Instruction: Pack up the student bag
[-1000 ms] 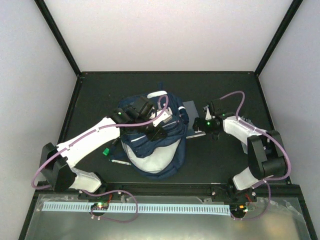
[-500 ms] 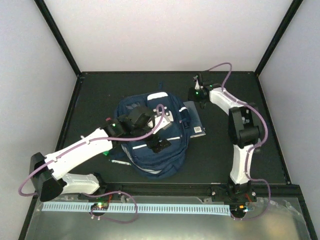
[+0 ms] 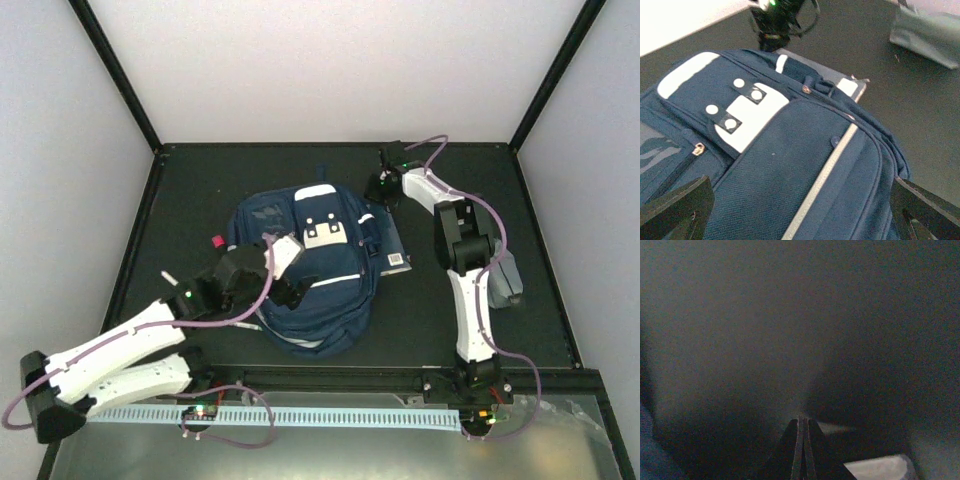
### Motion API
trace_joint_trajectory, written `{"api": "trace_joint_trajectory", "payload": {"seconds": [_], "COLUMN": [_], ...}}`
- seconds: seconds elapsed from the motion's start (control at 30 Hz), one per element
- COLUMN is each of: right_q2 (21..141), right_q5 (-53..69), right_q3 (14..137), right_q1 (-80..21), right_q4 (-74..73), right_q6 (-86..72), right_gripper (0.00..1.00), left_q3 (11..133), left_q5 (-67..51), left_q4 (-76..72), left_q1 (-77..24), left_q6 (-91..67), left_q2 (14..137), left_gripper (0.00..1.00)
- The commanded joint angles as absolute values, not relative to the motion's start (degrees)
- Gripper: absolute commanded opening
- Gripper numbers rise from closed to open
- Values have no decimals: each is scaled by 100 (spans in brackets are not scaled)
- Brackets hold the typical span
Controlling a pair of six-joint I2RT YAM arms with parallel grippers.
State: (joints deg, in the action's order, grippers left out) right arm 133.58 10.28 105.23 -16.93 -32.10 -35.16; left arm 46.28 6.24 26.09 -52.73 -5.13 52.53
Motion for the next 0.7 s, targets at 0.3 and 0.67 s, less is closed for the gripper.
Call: {"api": "trace_joint_trajectory", "payload": {"seconds": [0.3, 0.67], "right_q2": [11561, 9247], "right_q5": [697, 649], "right_q3": [7815, 4697], "right_q1": [-2021, -2013], "right_q4": [-2687, -2277], "right_q6": [-3379, -2841], "right_gripper": [2, 2], "left_q3": [3462, 3905], "left_q5": [1270, 150], "left_q4": [1132, 876], "left_q1": [-5282, -6174], "left_q6": [-1240, -789], "left_q2": [3893, 5276], "left_gripper": [99, 99]}}
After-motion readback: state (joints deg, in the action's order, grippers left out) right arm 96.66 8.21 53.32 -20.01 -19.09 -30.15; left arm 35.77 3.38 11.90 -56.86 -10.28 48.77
